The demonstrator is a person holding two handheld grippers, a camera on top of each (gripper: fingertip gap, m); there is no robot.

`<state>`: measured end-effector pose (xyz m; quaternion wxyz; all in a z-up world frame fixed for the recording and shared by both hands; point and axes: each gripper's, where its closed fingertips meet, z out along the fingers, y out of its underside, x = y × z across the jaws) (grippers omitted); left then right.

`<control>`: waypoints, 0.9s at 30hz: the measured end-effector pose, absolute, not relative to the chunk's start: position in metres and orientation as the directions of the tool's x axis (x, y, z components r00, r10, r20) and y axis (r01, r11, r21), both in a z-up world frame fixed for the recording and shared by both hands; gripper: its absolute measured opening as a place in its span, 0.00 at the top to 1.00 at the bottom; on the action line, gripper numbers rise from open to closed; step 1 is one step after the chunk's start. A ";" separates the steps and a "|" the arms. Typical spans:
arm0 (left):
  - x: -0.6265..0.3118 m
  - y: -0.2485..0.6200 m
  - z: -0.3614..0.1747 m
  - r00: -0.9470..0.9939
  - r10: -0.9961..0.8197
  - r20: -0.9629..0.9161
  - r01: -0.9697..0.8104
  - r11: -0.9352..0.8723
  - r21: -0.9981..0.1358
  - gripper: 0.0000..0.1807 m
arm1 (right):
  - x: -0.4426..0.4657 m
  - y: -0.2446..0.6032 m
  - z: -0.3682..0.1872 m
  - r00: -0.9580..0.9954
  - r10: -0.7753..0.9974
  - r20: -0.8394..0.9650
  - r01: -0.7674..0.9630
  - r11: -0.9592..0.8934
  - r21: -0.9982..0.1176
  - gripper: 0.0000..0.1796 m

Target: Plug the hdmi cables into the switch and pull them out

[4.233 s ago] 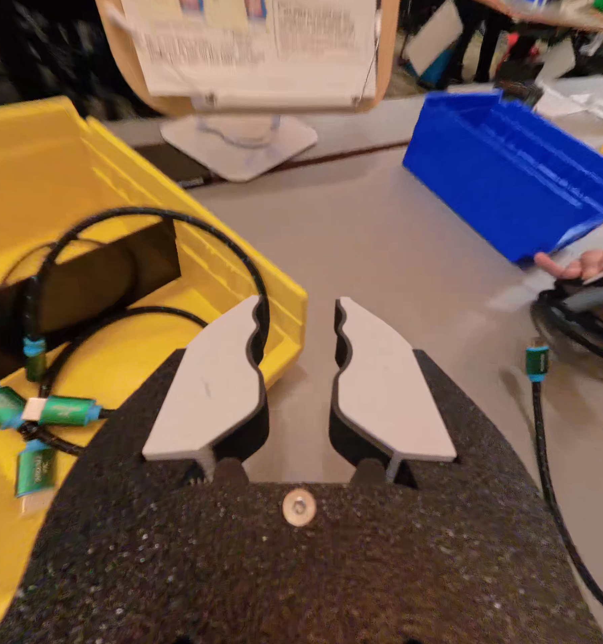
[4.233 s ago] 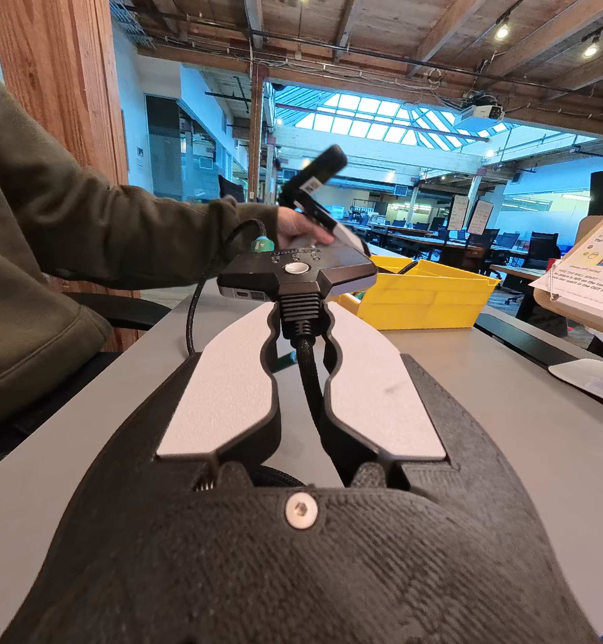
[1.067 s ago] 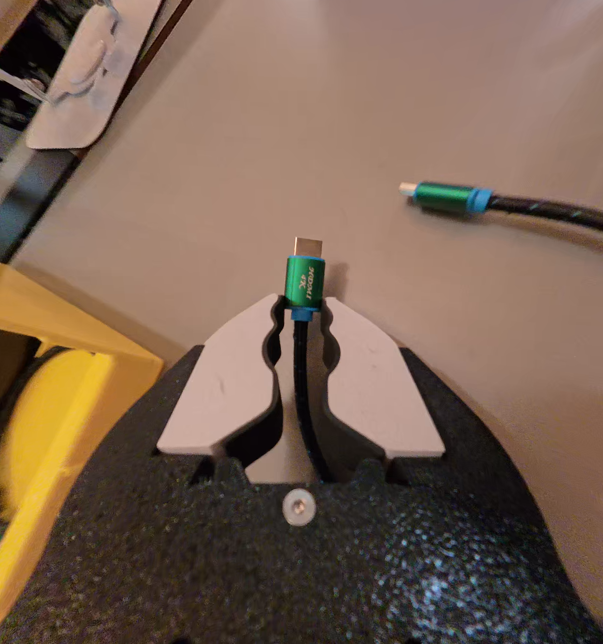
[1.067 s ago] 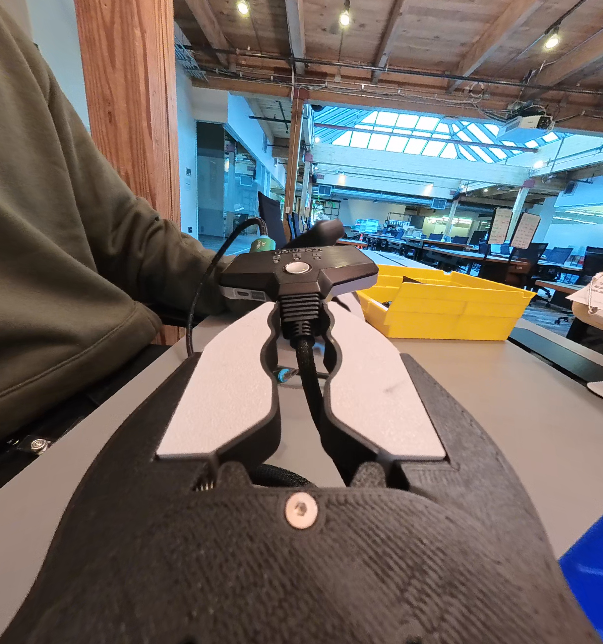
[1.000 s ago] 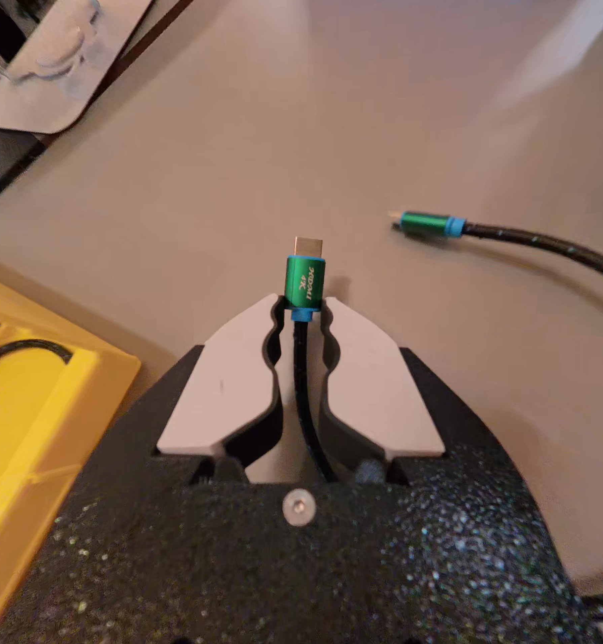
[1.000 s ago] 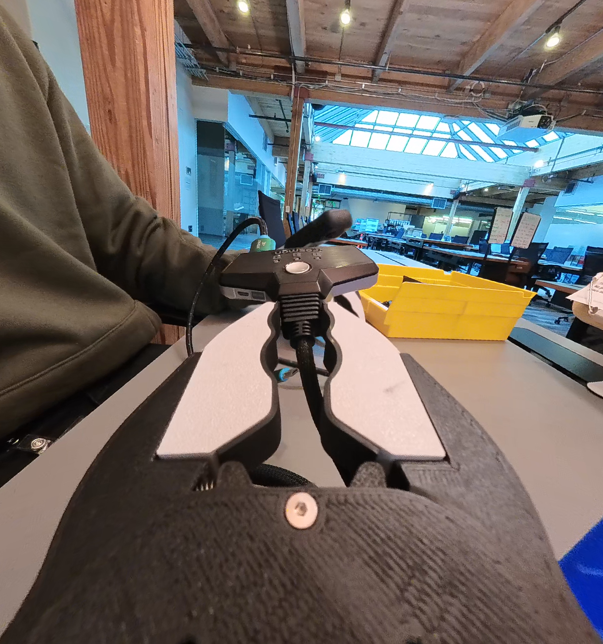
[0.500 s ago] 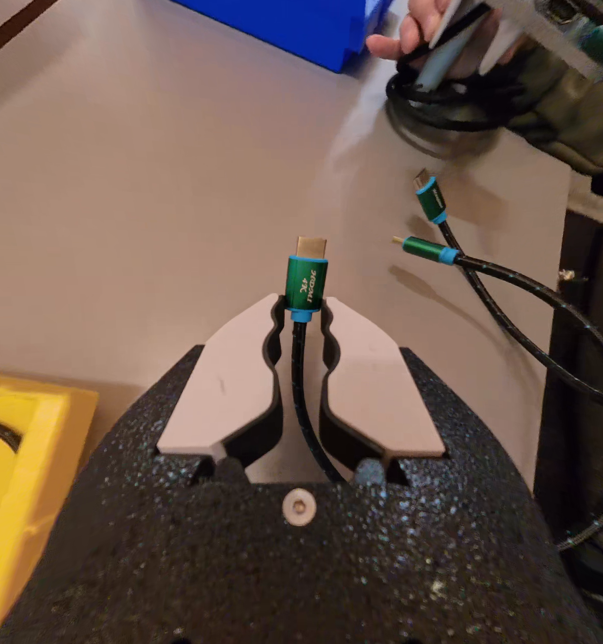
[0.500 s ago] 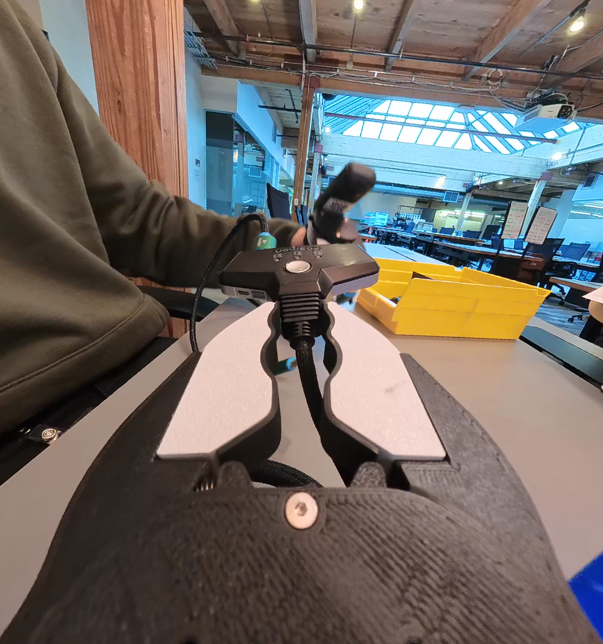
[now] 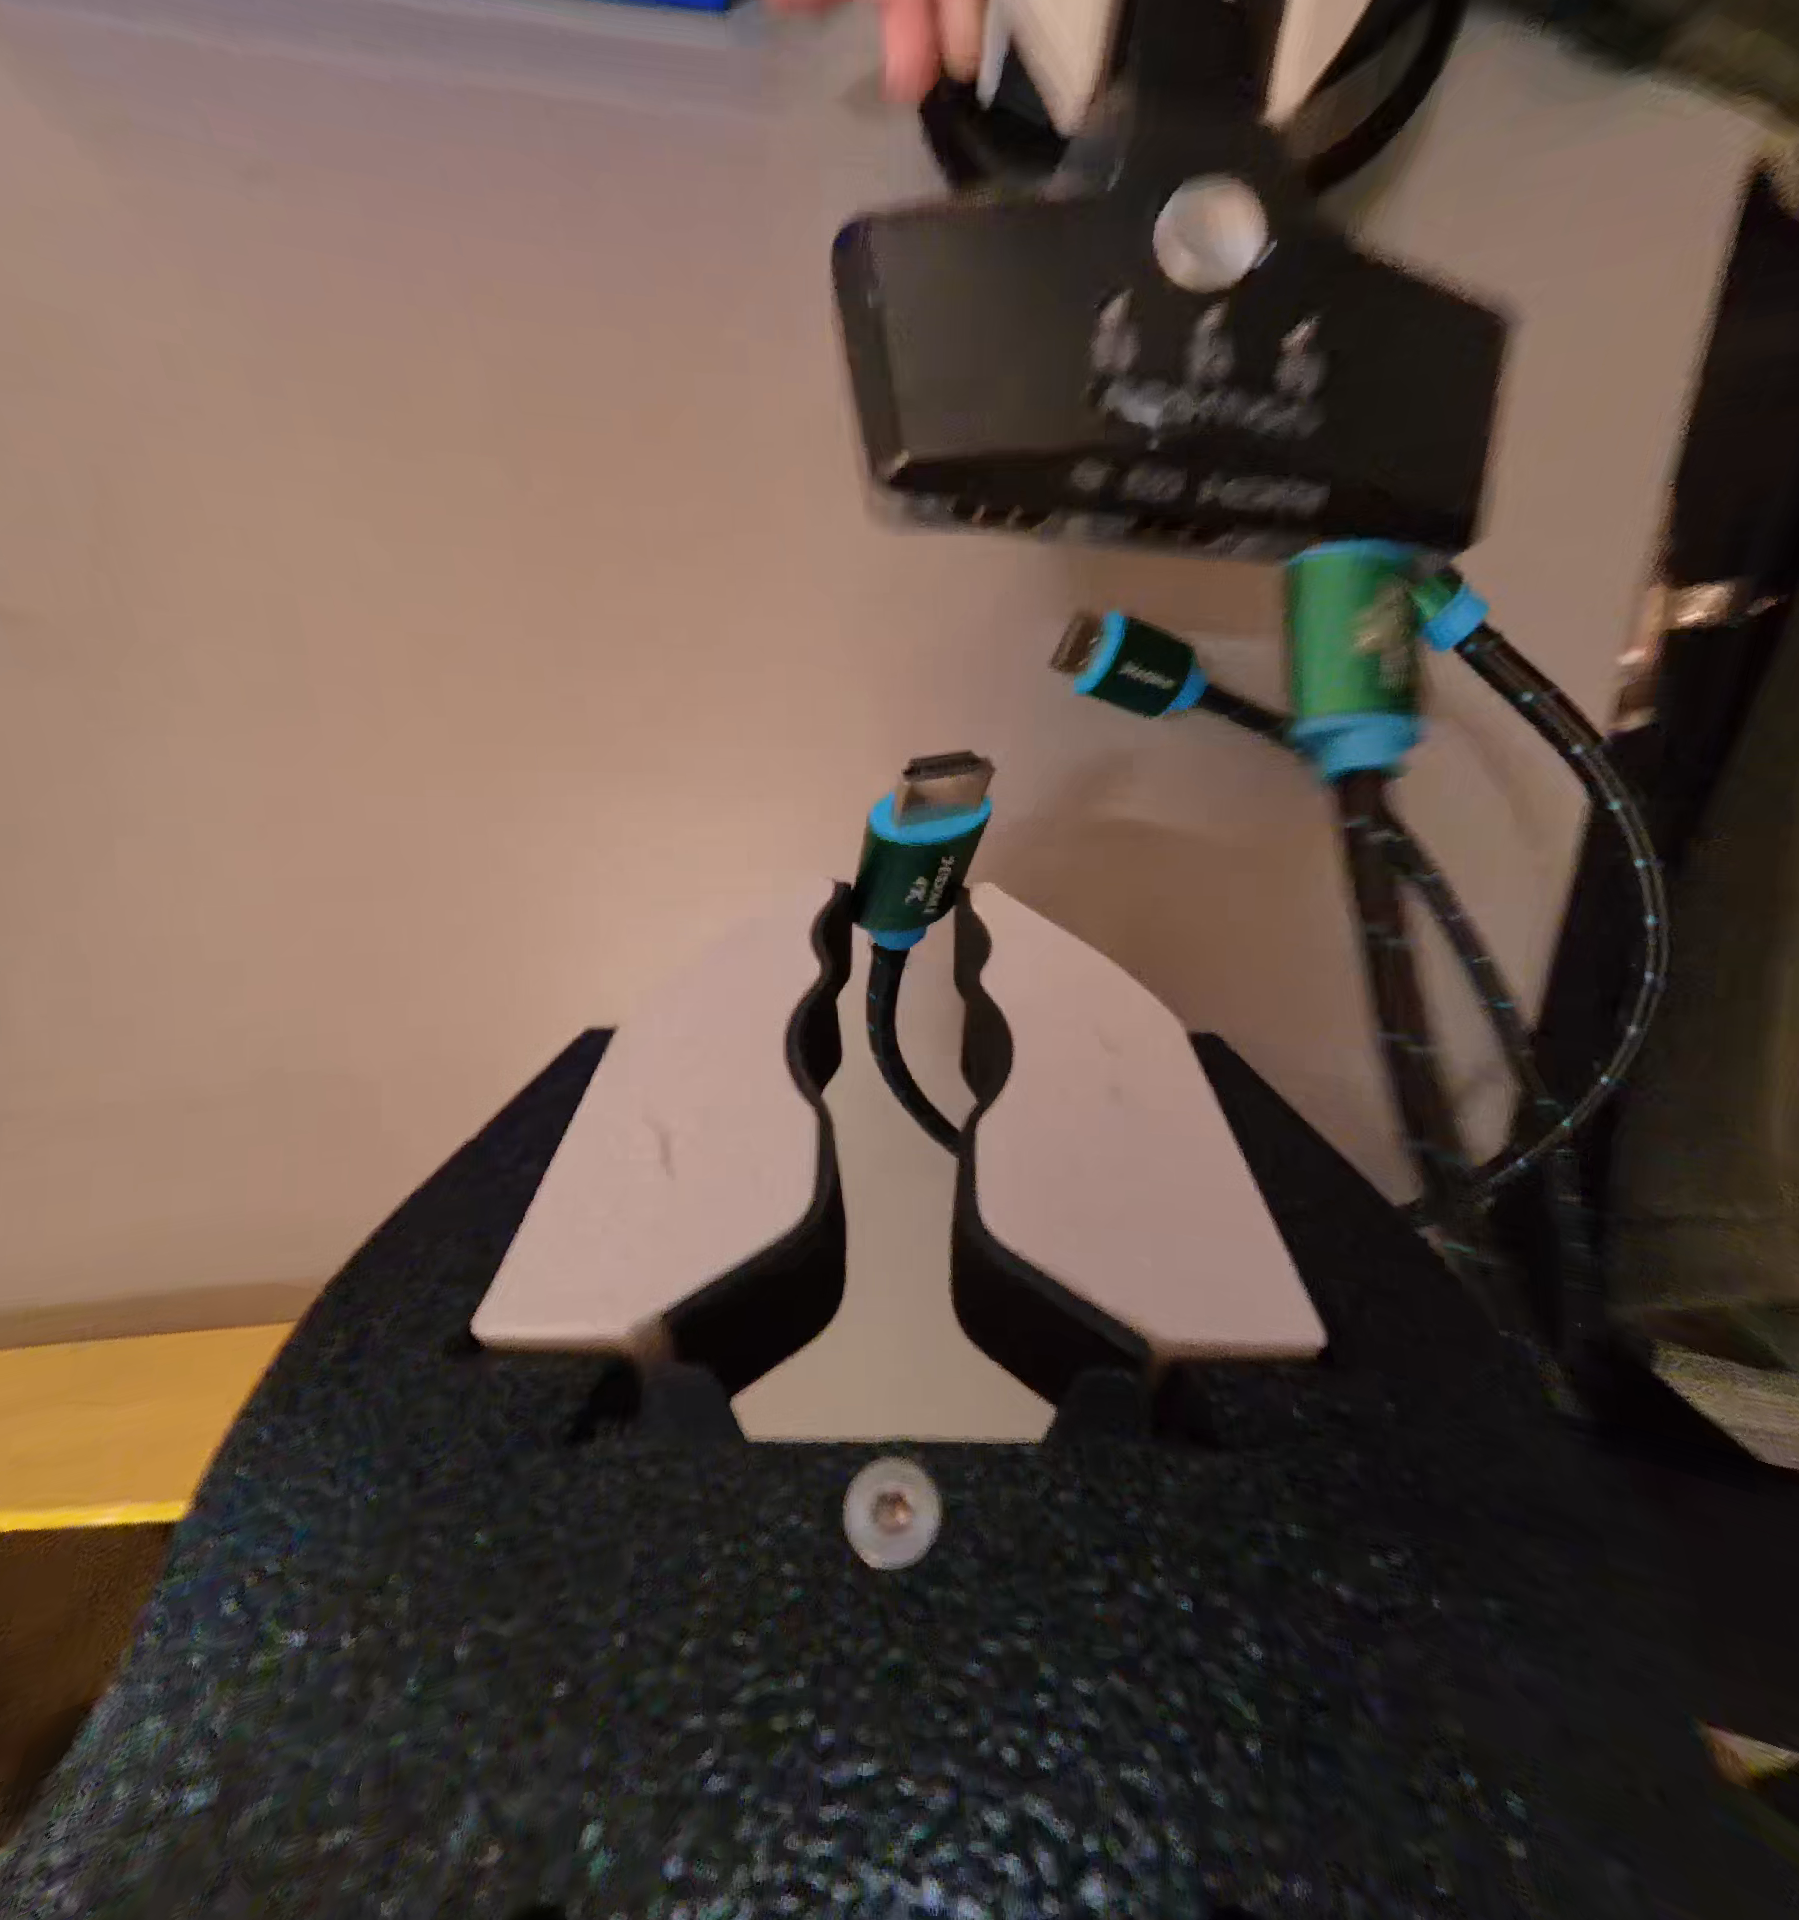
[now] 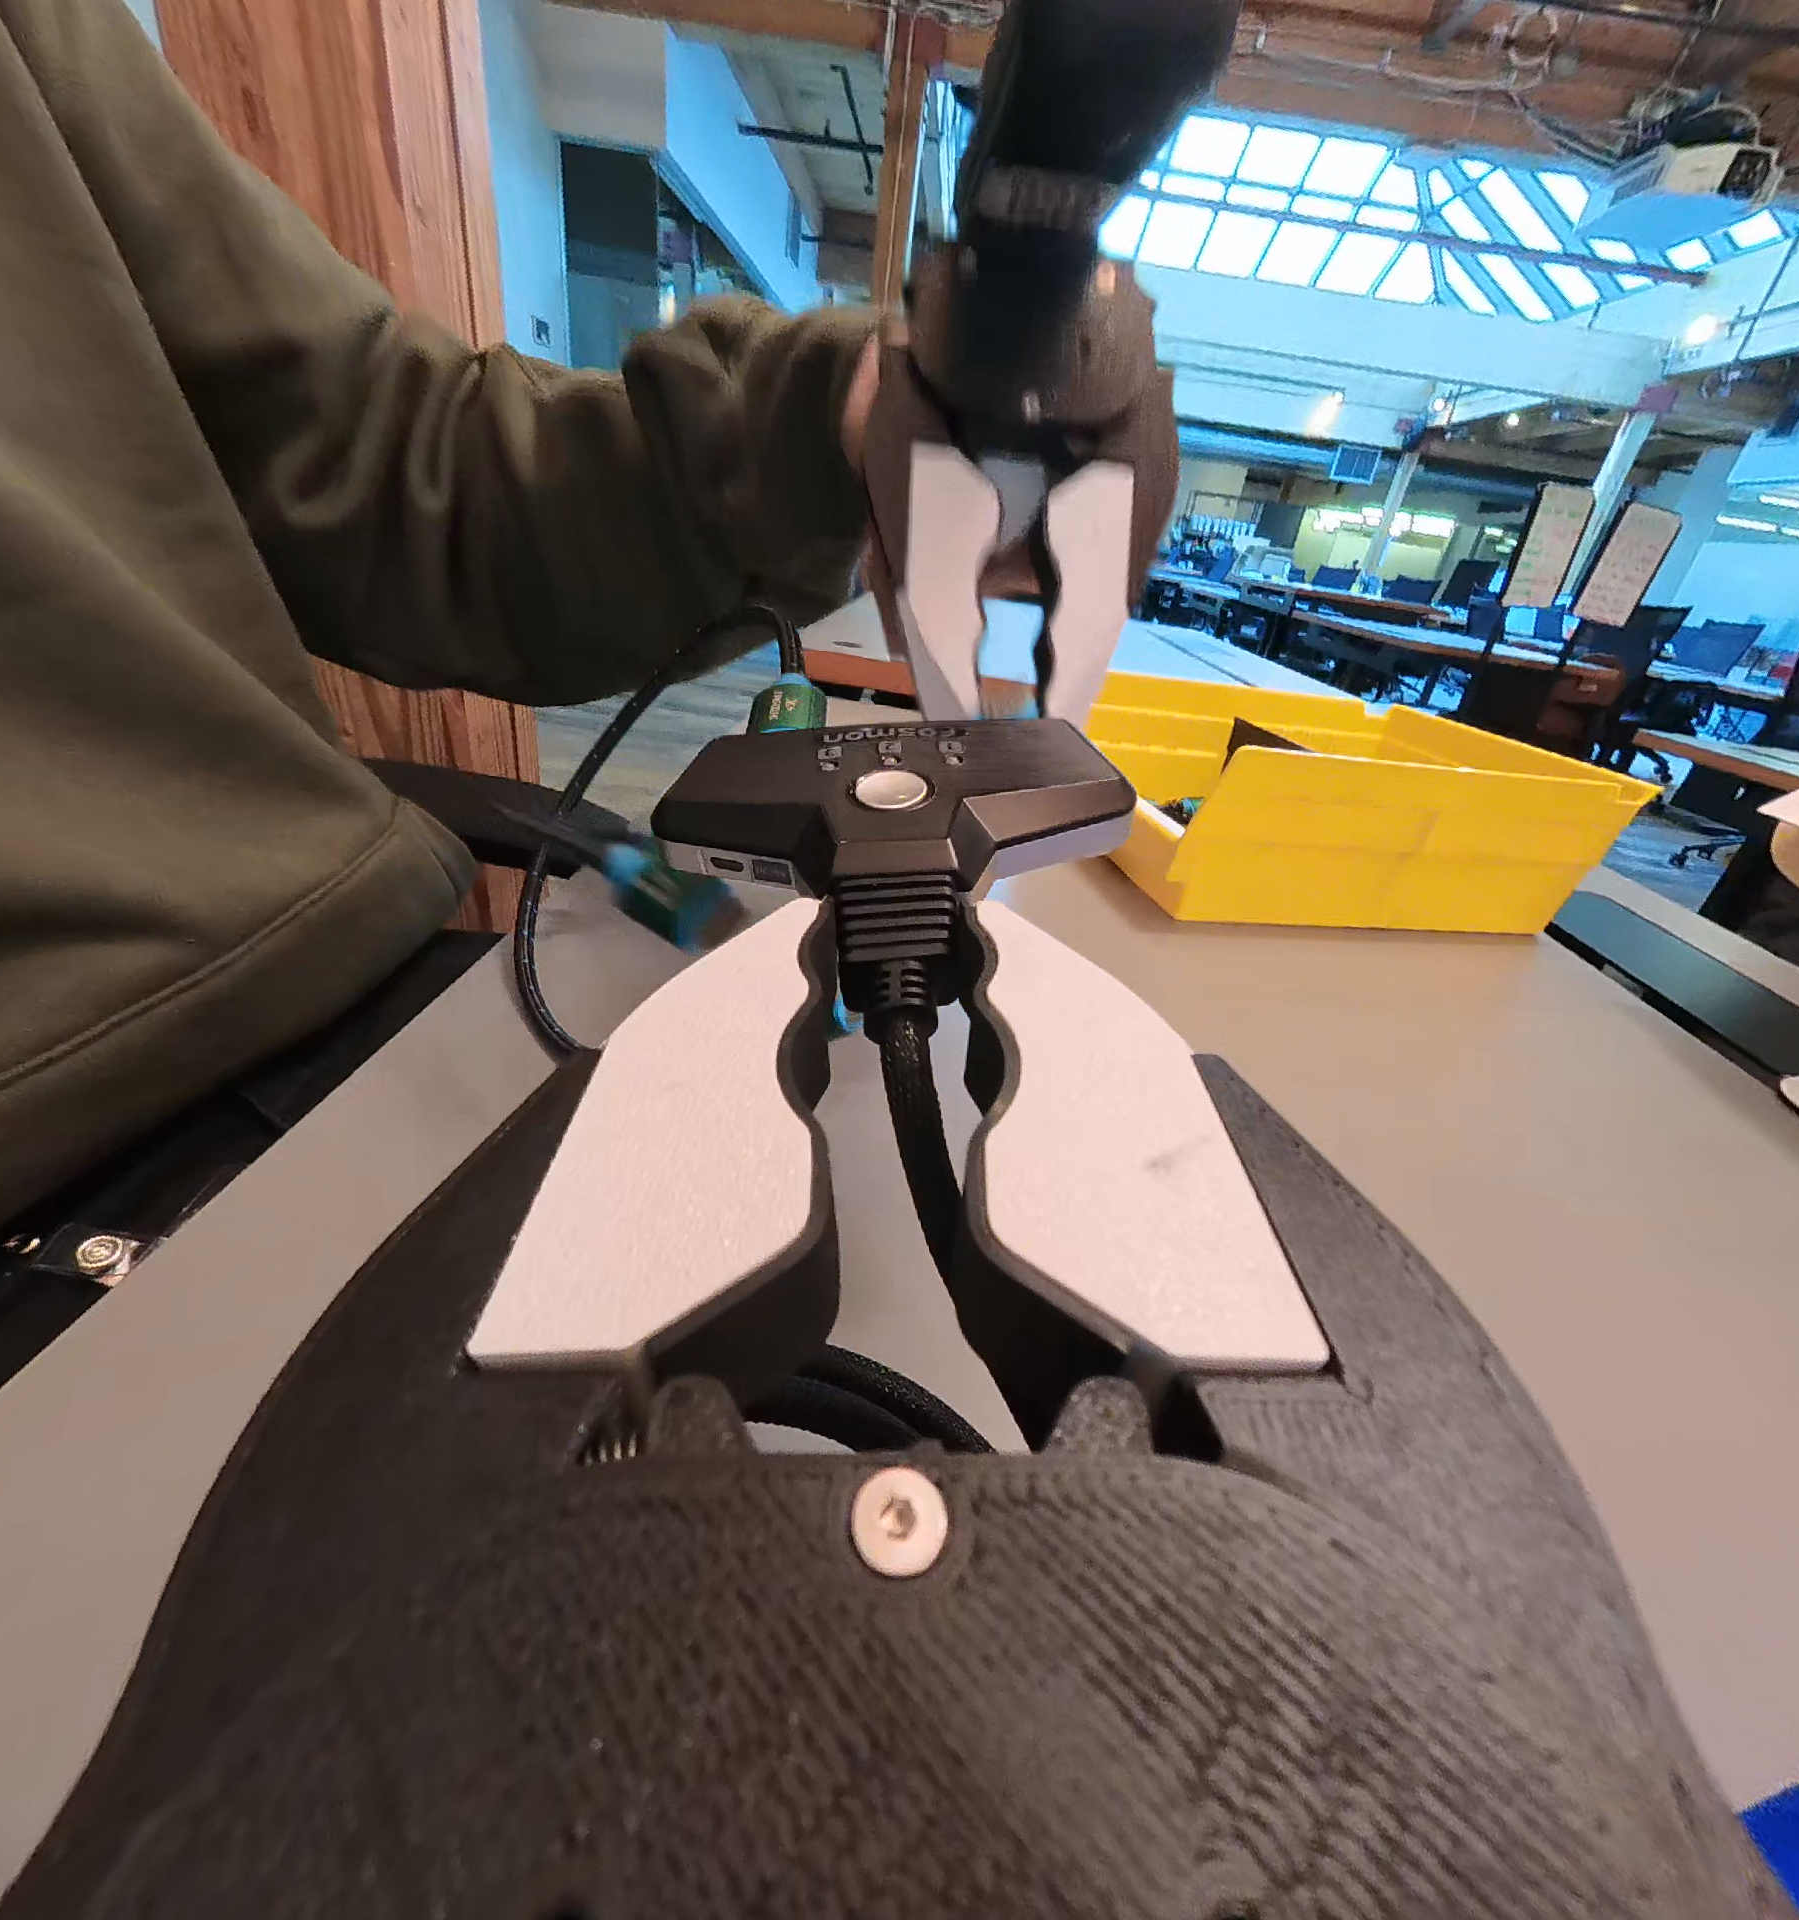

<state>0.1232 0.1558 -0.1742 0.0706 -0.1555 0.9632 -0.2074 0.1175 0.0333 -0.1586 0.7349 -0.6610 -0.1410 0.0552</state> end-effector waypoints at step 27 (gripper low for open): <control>0.165 0.176 -0.262 -0.679 -0.380 -0.628 -0.031 0.870 -0.492 0.82 | 0.115 0.029 -0.156 0.946 0.295 0.137 0.095 0.150 -0.984 0.88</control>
